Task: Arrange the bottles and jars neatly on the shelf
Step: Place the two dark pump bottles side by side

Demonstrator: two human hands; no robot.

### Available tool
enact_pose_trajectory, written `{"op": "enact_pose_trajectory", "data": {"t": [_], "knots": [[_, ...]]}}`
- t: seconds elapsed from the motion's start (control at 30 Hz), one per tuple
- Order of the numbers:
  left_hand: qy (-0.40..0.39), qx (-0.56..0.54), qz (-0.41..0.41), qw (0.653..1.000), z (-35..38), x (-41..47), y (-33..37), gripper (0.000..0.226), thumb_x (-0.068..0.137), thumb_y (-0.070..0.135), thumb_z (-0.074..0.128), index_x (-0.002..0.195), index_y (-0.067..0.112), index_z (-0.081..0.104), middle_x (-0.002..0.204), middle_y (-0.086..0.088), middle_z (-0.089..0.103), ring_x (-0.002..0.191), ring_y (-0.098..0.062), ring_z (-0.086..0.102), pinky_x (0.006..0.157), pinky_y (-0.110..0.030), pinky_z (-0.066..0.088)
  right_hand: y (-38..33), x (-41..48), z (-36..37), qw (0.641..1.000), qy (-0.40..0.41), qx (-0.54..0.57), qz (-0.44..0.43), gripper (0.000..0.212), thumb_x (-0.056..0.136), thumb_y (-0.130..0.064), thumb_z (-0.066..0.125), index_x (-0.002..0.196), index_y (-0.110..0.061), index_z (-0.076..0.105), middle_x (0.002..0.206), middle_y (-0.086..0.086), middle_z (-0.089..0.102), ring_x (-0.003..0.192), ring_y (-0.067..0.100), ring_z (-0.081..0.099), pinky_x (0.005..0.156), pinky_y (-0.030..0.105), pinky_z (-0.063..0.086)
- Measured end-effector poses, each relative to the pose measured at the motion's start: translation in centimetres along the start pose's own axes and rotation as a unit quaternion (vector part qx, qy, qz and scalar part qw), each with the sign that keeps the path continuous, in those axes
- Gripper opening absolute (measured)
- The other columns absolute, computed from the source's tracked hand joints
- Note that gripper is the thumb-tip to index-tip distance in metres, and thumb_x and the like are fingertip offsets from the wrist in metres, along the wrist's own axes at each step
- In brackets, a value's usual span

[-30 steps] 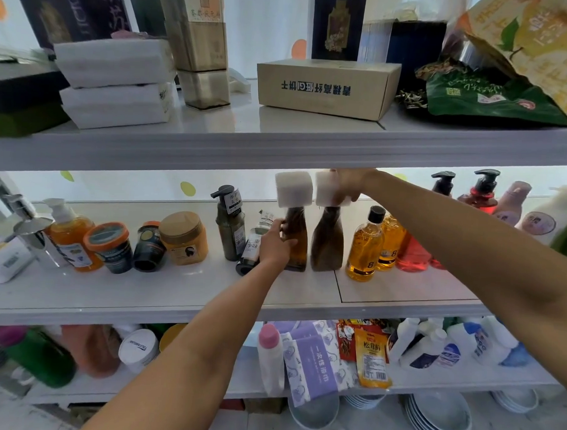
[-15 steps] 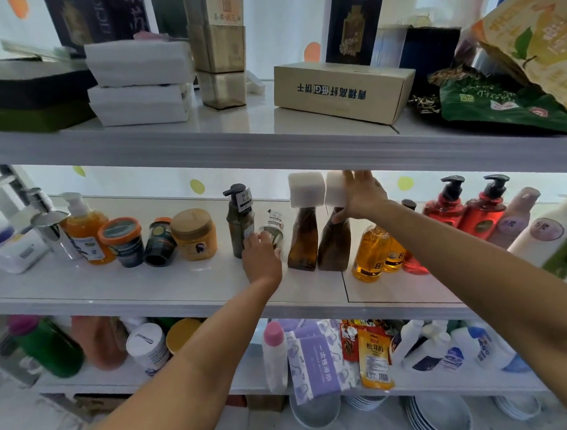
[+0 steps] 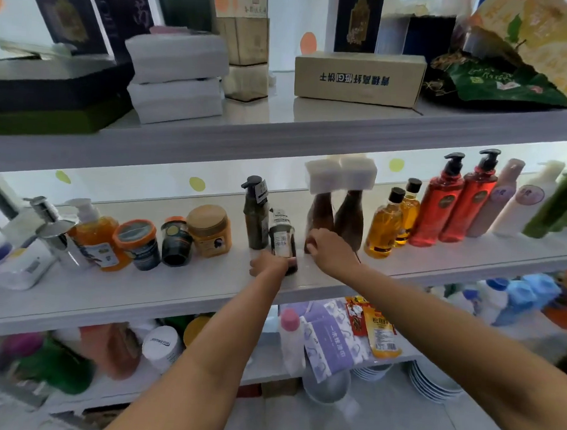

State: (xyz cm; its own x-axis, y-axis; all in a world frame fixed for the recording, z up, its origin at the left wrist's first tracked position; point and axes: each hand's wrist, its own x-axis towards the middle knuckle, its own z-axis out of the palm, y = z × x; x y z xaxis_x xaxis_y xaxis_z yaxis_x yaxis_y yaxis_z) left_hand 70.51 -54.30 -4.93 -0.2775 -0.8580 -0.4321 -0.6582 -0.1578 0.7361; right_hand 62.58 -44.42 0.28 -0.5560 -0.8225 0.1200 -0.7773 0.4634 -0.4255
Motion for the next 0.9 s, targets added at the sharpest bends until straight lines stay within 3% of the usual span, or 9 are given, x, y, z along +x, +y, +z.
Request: {"op": "enact_pose_trajectory", "data": {"t": [0.1,0.17,0.23,0.3,0.47,0.57,0.7,0.8,0.9], "knots": [[-0.035,-0.067,-0.005,0.997,-0.1,0.7,-1.3,0.065,0.071,0.040,0.079,0.123,0.008,0.056,0.125,-0.016,0.060,0.114,-0.032,0.056,0.102,-0.041,0.045,-0.1,0.9,3.1,0.969,-0.107,0.134,0.176,0.024,0.095,-0.021,0.047,0.080,-0.007,0.058,0.076,0.008,0.056,0.077,0.023,0.055,0.061,0.024,0.041],[-0.037,-0.104,-0.016,0.994,-0.4,1.0,-1.9,0.054,0.080,0.037,0.072,0.120,0.003,0.059,0.121,-0.019,0.062,0.110,-0.034,0.059,0.097,-0.039,0.049,0.0,1.5,4.6,0.929,-0.125,0.240,0.255,0.018,0.092,-0.020,0.052,0.077,-0.010,0.052,0.071,0.007,0.049,0.066,0.020,0.049,0.062,0.026,0.041],[-0.044,-0.130,-0.028,0.990,-0.8,1.3,-2.1,0.045,0.088,0.032,0.065,0.116,-0.002,0.060,0.118,-0.022,0.062,0.110,-0.037,0.059,0.093,-0.038,0.050,0.0,2.0,5.7,0.887,-0.118,0.332,0.298,0.011,0.090,-0.020,0.057,0.091,-0.009,0.056,0.084,0.011,0.057,0.075,0.021,0.058,0.072,0.031,0.049],[-0.054,-0.145,-0.028,0.988,-1.1,1.7,-2.2,0.041,0.089,0.027,0.065,0.114,-0.005,0.062,0.118,-0.025,0.063,0.111,-0.039,0.059,0.091,-0.039,0.050,-0.2,2.4,6.0,0.853,-0.106,0.384,0.337,0.031,0.091,-0.020,0.059,0.115,-0.001,0.055,0.111,0.017,0.061,0.098,0.027,0.062,0.079,0.032,0.052],[-0.064,-0.157,-0.019,0.985,-1.2,2.5,-2.3,0.039,0.085,0.020,0.070,0.114,-0.006,0.065,0.114,-0.024,0.066,0.106,-0.036,0.063,0.096,-0.040,0.052,-1.1,2.8,5.9,0.806,-0.103,0.454,0.365,0.041,0.086,-0.009,0.066,0.119,0.008,0.049,0.122,0.023,0.057,0.105,0.031,0.060,0.061,0.027,0.052],[-0.093,-0.159,-0.015,0.983,-1.4,2.8,-2.1,0.042,0.083,0.018,0.072,0.117,-0.006,0.063,0.117,-0.023,0.065,0.106,-0.034,0.064,0.097,-0.039,0.051,-1.0,3.2,5.8,0.785,-0.111,0.481,0.374,0.031,0.084,-0.004,0.067,0.109,0.006,0.050,0.121,0.024,0.056,0.111,0.033,0.058,0.066,0.031,0.055],[-0.175,-0.146,0.034,0.973,-2.1,2.3,-1.8,0.048,0.084,0.010,0.070,0.126,-0.006,0.055,0.123,-0.022,0.062,0.113,-0.032,0.061,0.095,-0.032,0.050,-0.2,3.4,5.9,0.786,-0.126,0.482,0.366,0.043,0.083,-0.007,0.068,0.120,0.009,0.052,0.123,0.023,0.058,0.108,0.032,0.061,0.069,0.030,0.057],[-0.172,-0.143,0.061,0.973,-2.3,2.0,-1.5,0.048,0.082,0.006,0.071,0.126,-0.006,0.055,0.123,-0.021,0.062,0.113,-0.032,0.061,0.087,-0.027,0.051,0.2,3.3,5.9,0.777,-0.129,0.507,0.349,0.036,0.085,-0.005,0.065,0.117,0.010,0.057,0.122,0.024,0.059,0.108,0.032,0.061,0.069,0.028,0.057],[-0.161,-0.142,0.085,0.973,-2.0,2.6,-1.1,0.052,0.079,0.002,0.072,0.128,-0.003,0.054,0.124,-0.019,0.062,0.115,-0.031,0.059,0.091,-0.030,0.051,0.7,3.5,5.9,0.780,-0.114,0.523,0.325,0.038,0.085,0.000,0.063,0.121,0.010,0.054,0.124,0.027,0.058,0.110,0.035,0.060,0.081,0.033,0.055]]}}
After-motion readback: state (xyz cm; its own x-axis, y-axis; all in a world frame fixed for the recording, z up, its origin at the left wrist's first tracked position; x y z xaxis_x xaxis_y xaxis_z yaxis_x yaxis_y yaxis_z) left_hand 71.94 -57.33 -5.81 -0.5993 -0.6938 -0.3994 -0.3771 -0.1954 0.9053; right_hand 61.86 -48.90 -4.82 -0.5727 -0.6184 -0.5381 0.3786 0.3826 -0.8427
